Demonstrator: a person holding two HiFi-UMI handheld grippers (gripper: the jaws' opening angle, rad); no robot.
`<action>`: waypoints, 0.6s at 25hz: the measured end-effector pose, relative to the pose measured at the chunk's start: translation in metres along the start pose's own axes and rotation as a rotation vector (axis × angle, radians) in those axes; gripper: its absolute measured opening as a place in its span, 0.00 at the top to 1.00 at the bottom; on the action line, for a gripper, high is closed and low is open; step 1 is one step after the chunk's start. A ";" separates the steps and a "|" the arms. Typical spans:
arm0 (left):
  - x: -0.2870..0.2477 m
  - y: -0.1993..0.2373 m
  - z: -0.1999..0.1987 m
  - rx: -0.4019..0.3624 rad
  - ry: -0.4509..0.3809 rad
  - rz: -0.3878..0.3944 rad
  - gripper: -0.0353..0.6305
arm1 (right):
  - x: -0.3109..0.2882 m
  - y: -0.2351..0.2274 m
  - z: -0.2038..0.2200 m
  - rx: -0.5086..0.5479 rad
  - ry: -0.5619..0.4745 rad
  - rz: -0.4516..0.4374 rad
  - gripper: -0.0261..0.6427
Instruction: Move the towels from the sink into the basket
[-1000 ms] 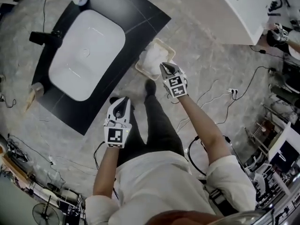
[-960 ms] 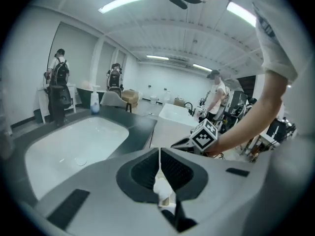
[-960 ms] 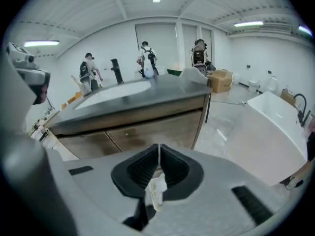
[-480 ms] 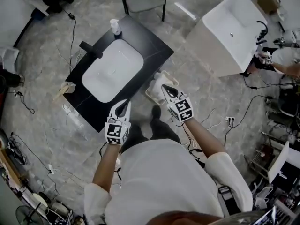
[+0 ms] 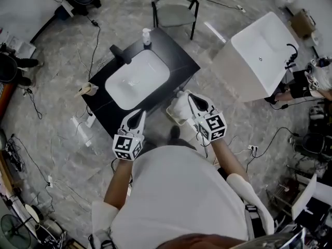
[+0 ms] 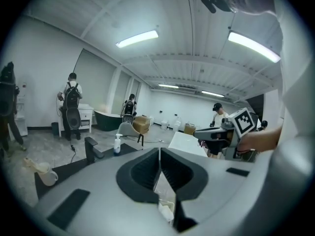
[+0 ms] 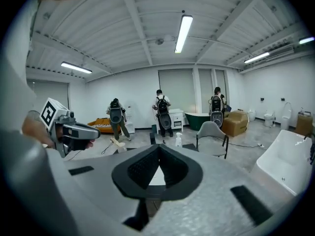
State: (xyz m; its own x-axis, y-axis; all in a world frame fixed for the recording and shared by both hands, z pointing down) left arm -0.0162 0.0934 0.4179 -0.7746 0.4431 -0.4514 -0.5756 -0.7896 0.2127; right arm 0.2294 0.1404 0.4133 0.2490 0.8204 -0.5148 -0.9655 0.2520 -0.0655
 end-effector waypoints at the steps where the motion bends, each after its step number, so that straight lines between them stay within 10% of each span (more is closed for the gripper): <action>1: 0.005 0.001 -0.003 0.004 -0.009 -0.009 0.93 | 0.004 0.002 -0.005 0.011 -0.012 0.000 0.97; 15: 0.039 0.016 -0.025 0.028 -0.083 -0.064 0.93 | 0.031 0.014 -0.029 0.024 -0.070 0.024 0.97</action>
State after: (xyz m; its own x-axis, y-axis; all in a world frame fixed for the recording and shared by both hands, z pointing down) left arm -0.0486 0.0872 0.3817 -0.7542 0.5273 -0.3914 -0.6311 -0.7467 0.2102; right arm 0.2217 0.1547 0.3712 0.2316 0.8598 -0.4551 -0.9693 0.2436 -0.0331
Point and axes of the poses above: the fingertips, and each gripper's own axes: x backward along the fingers, y to its left, z out of its underside, the point moved 6 cm from there along x, backward along the fingers, and after that the axes turned 11 degrees about y, right-handed, at the moved point
